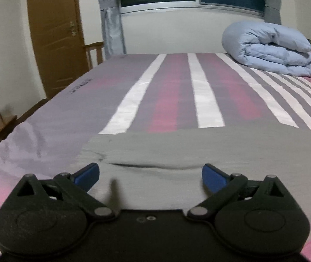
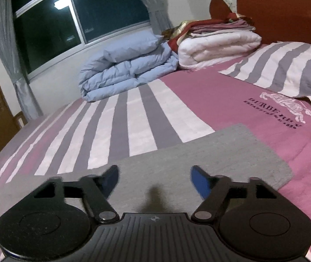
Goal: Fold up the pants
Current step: 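Release the pants edge and open the right tool, then grasp the folded grey pants edge with the right tool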
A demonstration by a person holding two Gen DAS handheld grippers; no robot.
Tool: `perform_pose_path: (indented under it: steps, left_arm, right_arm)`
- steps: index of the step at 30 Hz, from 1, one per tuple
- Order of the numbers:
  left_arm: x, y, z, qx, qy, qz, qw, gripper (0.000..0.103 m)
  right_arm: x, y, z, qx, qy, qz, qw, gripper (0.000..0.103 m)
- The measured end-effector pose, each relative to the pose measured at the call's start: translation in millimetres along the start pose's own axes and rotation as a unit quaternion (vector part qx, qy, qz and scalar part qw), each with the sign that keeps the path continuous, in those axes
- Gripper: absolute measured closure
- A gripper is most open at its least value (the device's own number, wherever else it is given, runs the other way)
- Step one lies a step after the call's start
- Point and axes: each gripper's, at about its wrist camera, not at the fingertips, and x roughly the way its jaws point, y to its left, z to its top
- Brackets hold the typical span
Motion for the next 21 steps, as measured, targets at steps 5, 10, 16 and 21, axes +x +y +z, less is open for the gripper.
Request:
perform_pose_path:
  steps: [5,10,16,21]
  left_arm:
    - [10.6,-8.6,-5.3,0.009,0.009,-0.005,0.9999,0.008]
    - [11.3,-9.0,-15.4,0.0,0.02,-0.006,0.9998,0.008]
    - [9.5,-23.6,-9.7,-0.009,0.012,-0.041,0.999,0.008]
    - [24.3,-77.4,11.8,0.046,0.018,-0.079,0.9957,0.008]
  right_arm:
    - [-14.1,-32.6,0.9,0.04,-0.009,0.005,0.999,0.024]
    - [-29.1,-76.2,-8.0,0.123,-0.006,-0.013,0.992,0.025]
    - [-38.4,-91.6,-10.1,0.131,-0.014,-0.035,0.991,0.025]
    - [-10.0,-33.8,2.7,0.017,-0.013,-0.024,0.999,0.025]
